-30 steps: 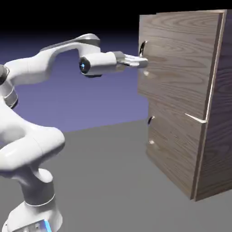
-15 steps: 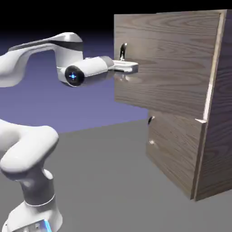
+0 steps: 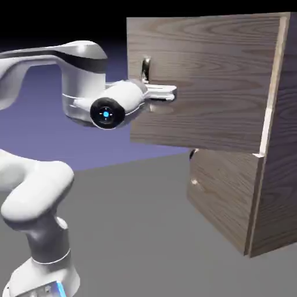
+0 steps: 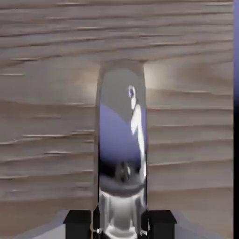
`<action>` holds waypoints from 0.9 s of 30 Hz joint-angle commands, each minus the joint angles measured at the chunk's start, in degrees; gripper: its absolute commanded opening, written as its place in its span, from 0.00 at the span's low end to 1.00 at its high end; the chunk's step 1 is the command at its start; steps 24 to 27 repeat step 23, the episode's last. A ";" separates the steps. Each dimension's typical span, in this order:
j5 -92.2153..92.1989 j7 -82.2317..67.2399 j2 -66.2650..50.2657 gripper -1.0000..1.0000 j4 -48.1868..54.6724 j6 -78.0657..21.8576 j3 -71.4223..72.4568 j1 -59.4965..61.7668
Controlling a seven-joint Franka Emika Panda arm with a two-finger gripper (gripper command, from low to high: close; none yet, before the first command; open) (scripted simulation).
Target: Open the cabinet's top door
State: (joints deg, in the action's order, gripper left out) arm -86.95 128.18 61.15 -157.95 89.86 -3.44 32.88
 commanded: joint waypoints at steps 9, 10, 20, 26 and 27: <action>16.28 -7.43 -17.85 0.00 12.74 -20.05 -17.09 -3.91; 17.57 -8.23 -19.92 0.00 14.50 -22.14 -18.64 -4.62; 25.49 -16.61 -40.69 0.00 33.66 -42.90 -31.42 -11.66; 26.23 -18.64 -45.18 0.00 37.91 -47.33 -33.45 -12.62; 26.23 -18.64 -45.18 0.00 37.91 -47.33 -33.45 -12.62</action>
